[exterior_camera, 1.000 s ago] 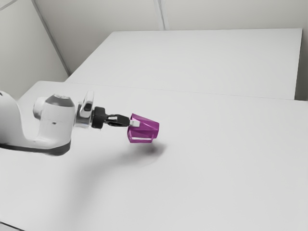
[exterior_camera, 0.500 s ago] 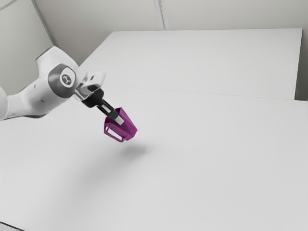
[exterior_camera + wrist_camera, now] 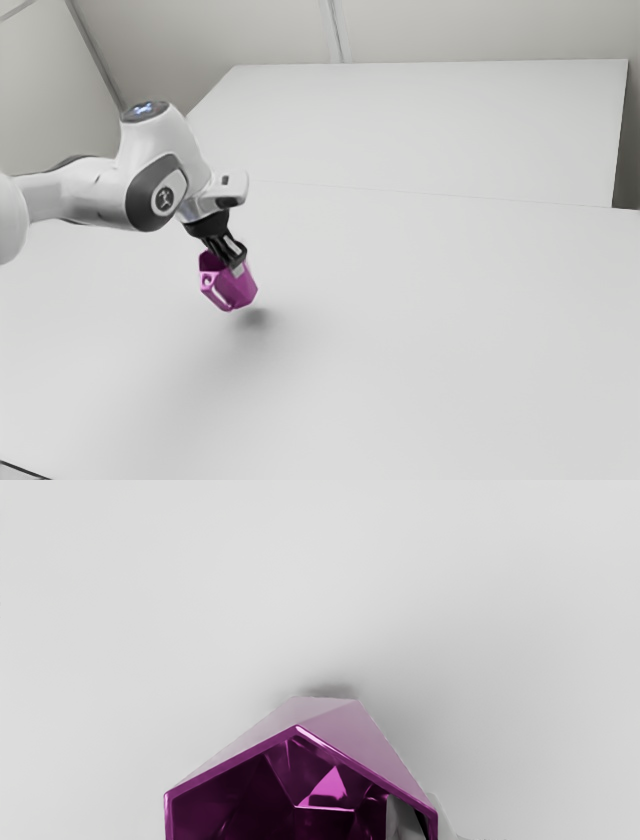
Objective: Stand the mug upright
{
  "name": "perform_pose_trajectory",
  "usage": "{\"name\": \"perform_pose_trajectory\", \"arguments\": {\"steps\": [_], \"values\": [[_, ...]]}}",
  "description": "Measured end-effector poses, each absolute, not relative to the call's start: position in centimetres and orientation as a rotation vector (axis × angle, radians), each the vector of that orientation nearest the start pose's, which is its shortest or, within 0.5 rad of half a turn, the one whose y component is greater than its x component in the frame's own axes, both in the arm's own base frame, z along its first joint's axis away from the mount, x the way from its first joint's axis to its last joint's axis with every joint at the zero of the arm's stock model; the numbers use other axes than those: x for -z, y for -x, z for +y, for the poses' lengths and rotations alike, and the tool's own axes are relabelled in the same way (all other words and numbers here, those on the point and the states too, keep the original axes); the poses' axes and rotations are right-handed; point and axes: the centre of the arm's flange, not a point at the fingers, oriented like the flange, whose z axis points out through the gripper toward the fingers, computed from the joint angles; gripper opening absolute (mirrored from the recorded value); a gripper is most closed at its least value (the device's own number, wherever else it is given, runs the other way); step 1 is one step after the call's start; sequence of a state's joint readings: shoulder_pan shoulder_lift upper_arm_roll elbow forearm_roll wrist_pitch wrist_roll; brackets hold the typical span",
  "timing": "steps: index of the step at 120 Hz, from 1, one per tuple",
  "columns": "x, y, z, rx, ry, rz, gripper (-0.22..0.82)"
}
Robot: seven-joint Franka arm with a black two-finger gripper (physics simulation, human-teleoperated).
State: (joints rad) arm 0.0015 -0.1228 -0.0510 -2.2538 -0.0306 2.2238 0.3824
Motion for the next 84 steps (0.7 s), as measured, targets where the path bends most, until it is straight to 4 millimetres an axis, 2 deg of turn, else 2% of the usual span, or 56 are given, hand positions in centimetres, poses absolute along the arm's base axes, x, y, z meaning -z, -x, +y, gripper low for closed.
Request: {"name": "perform_pose_trajectory", "arguments": {"steps": [36,55,84], "values": [[-41.1,-49.0,-3.4,0.135,3.089,0.415,-0.18],[-39.7,-48.3,-3.4,0.109,3.1,0.308,-0.18],[-38.3,-48.5,-3.4,0.139,3.086,0.214,-0.18]]}}
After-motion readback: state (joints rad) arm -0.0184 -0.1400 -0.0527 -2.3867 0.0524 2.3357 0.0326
